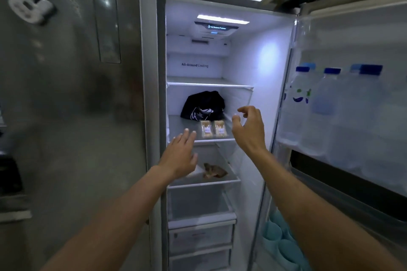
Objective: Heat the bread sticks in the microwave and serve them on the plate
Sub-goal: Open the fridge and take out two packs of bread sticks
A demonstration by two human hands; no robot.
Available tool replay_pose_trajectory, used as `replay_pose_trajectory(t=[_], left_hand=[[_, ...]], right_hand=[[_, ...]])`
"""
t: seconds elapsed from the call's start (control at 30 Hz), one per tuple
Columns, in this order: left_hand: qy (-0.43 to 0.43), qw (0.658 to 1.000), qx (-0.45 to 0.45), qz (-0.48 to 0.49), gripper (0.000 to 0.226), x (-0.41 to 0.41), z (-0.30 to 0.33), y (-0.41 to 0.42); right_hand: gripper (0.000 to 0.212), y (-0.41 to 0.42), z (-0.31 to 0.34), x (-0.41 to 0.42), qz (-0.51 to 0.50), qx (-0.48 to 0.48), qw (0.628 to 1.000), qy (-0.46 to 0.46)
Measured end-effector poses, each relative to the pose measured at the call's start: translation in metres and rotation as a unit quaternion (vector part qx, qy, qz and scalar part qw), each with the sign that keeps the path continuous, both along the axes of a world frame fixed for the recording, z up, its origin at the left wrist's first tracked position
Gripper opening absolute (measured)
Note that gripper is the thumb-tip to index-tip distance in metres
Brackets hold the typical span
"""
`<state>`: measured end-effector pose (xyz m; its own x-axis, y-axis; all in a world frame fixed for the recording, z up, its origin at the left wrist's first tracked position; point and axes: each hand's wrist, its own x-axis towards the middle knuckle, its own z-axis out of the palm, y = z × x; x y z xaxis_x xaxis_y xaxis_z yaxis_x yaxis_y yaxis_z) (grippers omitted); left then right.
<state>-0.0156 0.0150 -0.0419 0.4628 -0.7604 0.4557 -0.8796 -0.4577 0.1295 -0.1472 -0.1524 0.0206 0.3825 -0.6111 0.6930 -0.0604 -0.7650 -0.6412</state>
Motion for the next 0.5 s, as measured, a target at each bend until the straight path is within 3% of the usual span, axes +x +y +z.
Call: replay_pose_trajectory(t=[0.2, 0.5], left_hand=[[0.066, 0.997, -0.024, 0.020, 0.075, 0.055, -0.005, -0.075], [0.178, 0.982, -0.031, 0.048, 0.072, 0.149, -0.023, -0.195]], right_hand=[[0.020, -0.077, -0.033, 0.075, -0.035, 0.095, 0.994, 0.043], [0.054, -0.190, -0.086, 0.181, -0.065, 0.193, 0.969, 0.143]])
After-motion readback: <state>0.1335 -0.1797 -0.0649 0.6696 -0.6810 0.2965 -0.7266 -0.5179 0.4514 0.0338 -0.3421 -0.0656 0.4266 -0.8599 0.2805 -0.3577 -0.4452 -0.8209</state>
